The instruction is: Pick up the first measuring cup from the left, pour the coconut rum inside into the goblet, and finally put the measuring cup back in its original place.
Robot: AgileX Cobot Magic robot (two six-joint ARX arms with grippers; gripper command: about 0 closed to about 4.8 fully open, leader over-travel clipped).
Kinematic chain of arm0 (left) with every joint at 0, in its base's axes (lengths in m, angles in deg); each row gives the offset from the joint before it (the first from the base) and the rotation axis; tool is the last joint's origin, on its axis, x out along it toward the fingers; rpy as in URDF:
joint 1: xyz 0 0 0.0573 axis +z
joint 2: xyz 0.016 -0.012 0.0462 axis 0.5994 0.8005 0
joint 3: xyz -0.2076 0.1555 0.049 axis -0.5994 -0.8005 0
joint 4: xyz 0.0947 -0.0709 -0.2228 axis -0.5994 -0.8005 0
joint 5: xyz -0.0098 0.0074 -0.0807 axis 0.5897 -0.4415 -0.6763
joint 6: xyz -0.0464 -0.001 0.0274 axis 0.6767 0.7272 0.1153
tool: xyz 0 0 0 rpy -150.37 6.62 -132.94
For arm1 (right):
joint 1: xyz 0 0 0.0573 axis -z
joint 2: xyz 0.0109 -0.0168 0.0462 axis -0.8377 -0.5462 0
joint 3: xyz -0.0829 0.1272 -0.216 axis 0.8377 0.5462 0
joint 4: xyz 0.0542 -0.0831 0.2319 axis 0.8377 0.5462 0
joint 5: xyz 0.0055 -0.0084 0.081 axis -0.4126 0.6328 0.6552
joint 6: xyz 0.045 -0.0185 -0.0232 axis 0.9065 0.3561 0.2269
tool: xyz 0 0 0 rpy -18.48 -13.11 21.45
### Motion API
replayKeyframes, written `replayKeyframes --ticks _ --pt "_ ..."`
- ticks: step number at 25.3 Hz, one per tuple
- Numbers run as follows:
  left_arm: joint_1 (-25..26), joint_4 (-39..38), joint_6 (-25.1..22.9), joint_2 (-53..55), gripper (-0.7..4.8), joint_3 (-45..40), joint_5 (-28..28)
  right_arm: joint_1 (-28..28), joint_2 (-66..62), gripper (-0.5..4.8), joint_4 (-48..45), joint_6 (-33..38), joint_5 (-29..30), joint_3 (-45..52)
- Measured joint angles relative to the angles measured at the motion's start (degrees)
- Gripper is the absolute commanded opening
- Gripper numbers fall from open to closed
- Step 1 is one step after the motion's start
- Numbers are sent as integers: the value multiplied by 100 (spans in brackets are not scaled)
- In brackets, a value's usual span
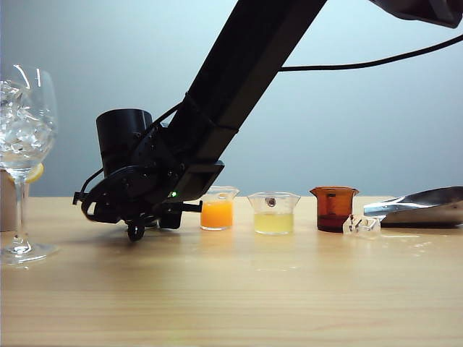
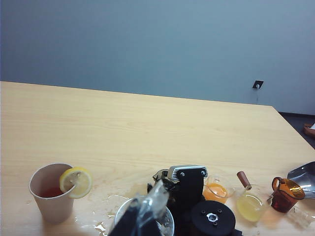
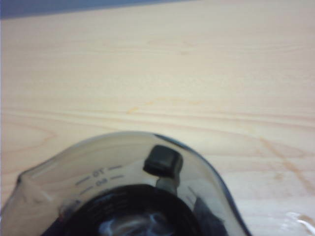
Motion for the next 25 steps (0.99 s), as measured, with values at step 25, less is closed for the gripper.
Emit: replayKeyframes --ticks 25 --pt "0 -46 -131 0 -4 0 0 -122 94 -1 68 -459 192 9"
